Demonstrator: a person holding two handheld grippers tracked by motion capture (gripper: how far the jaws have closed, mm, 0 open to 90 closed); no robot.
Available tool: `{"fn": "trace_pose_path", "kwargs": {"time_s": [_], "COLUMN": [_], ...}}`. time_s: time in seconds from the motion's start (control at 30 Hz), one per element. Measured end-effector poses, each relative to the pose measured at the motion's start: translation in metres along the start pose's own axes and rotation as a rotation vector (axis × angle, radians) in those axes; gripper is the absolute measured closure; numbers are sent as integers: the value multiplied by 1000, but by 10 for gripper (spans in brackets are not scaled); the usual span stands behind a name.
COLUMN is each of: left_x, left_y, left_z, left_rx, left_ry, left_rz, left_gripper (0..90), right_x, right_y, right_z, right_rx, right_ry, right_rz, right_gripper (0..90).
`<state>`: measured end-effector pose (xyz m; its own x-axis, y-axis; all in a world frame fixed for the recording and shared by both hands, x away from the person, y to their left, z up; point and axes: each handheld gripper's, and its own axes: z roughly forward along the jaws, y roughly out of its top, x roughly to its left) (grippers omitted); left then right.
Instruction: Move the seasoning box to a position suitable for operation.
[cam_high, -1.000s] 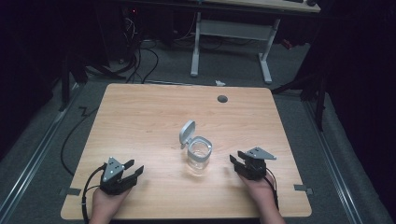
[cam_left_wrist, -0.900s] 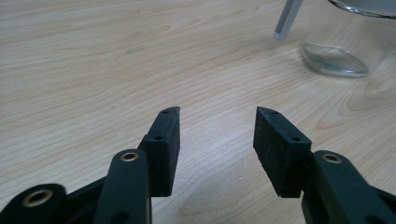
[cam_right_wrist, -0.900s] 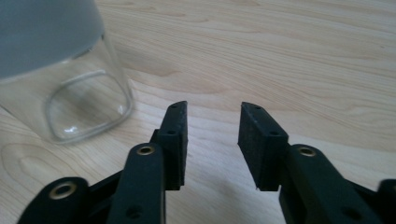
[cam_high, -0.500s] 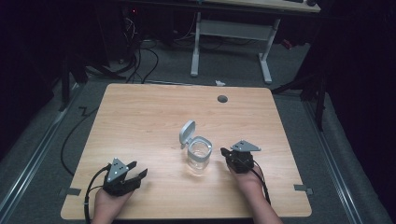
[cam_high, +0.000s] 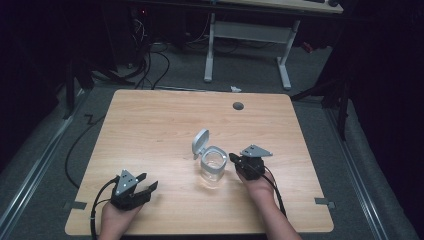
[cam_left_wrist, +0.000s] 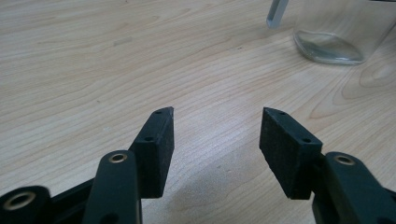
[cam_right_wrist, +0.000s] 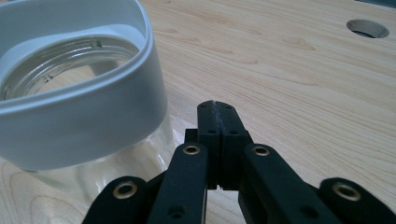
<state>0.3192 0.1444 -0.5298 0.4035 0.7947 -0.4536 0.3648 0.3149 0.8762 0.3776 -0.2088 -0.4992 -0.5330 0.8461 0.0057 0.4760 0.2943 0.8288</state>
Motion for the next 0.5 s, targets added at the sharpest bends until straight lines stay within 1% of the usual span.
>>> {"fn": "trace_pose_path", "kwargs": {"time_s": [0.07, 0.2, 0.27, 0.33, 0.5], "left_x": [0, 0, 0, 0, 0], "left_y": [0, 0, 0, 0, 0], "left_z": [0, 0, 0, 0, 0], "left_rx": [-1, -3, -5, -5, -1], "left_ry": [1, 5, 4, 4, 5], "left_rz": [3, 0, 3, 1, 2], "left_gripper": [456, 455, 456, 456, 455], "right_x": [0, 3, 4, 4, 5], "right_y": [1, 4, 5, 5, 6], "right_z": [0, 0, 0, -1, -2], "right_rx": [-10, -19, -22, -23, -29], "right_ry": [5, 11, 16, 17, 19], "right_rz": [10, 0, 5, -4, 0], "right_gripper": [898, 898, 898, 897, 896]}}
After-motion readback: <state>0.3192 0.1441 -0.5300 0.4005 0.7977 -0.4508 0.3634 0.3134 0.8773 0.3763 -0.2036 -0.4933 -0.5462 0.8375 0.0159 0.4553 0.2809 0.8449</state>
